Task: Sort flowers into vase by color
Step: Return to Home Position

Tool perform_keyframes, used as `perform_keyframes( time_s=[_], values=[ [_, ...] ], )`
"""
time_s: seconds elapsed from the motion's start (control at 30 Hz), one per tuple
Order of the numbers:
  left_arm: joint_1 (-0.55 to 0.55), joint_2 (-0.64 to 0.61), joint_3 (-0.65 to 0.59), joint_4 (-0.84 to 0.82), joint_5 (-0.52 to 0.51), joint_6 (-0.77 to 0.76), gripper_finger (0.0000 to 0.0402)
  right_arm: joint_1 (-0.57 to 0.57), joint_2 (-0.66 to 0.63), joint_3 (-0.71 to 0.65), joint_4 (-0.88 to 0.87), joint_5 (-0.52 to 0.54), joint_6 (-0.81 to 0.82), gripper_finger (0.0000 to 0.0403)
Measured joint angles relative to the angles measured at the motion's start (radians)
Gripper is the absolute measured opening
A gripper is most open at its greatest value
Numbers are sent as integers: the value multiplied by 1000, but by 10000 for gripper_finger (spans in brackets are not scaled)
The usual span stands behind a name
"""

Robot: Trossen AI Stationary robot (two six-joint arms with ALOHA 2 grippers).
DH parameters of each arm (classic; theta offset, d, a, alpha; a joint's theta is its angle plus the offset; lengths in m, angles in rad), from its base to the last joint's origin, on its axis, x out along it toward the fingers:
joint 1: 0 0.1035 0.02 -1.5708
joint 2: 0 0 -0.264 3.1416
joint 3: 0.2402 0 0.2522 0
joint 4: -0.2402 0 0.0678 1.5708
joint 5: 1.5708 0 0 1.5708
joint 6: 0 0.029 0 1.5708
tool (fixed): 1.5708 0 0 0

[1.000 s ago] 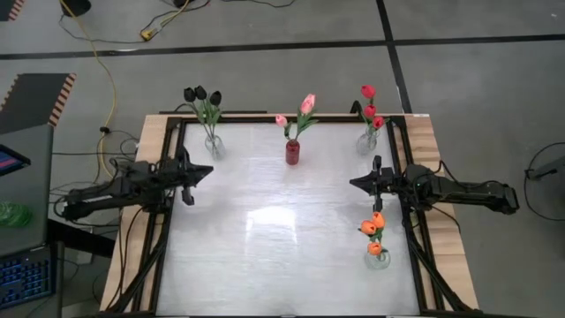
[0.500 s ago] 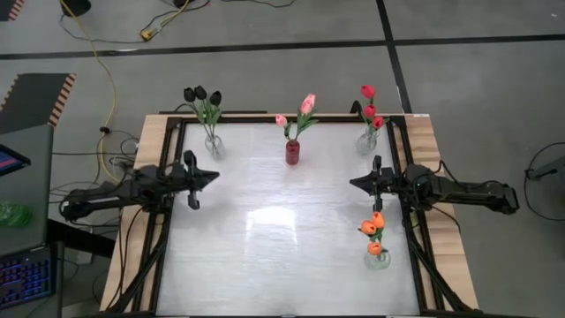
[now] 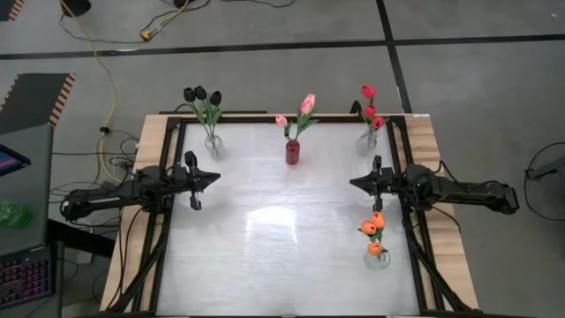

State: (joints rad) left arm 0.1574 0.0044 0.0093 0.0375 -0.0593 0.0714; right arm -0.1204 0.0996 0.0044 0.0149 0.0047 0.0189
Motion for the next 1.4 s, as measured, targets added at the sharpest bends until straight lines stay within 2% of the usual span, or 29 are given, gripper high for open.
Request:
perform_keyframes(
  time_s=[0.57,0.83,1.4],
  values=[
    [0,0,-2,0,-2,63,0,0,0,0,1,0,0,33],
    [0,0,-2,0,-3,11,0,0,0,0,1,0,0,33],
    [0,0,-3,0,-4,10,0,0,0,0,1,0,0,33]
  ],
)
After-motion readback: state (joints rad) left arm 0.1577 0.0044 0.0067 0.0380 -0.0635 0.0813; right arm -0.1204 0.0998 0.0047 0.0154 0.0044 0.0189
